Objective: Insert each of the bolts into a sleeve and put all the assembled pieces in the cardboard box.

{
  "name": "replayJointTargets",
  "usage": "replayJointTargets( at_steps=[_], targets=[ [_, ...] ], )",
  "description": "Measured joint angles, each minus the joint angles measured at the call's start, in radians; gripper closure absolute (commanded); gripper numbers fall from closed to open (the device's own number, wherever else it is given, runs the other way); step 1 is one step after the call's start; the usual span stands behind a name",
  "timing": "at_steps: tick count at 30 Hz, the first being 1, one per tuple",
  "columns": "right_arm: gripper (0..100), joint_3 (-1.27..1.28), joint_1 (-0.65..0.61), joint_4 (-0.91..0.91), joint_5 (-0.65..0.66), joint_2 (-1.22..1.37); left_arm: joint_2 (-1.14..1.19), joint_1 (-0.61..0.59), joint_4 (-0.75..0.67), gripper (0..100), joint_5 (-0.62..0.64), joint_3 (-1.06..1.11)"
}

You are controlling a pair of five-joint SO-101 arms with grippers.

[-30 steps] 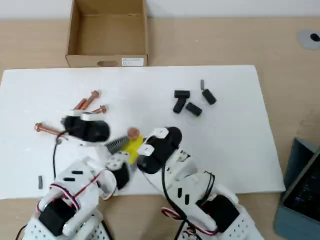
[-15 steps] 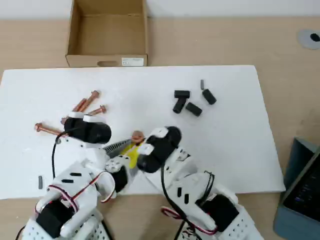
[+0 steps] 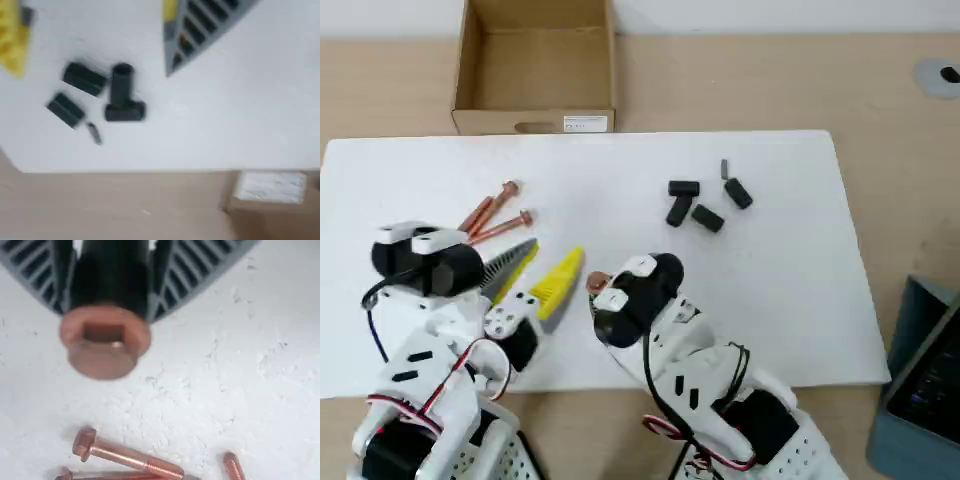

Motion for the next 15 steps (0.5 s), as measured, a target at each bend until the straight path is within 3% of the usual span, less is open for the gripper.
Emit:
replayJointTargets(
  at_steps=[9,15],
  targets=[
    [98.9,0.0,0.129,0.0,-0.002,0.0,-0.002,-0.253,0.0,100,-0.104,0.003],
    [98.9,-0.008,0.259,0.028,-0.044,0.0,0.0,-0.433,0.0,100,-0.104,0.161]
  ],
)
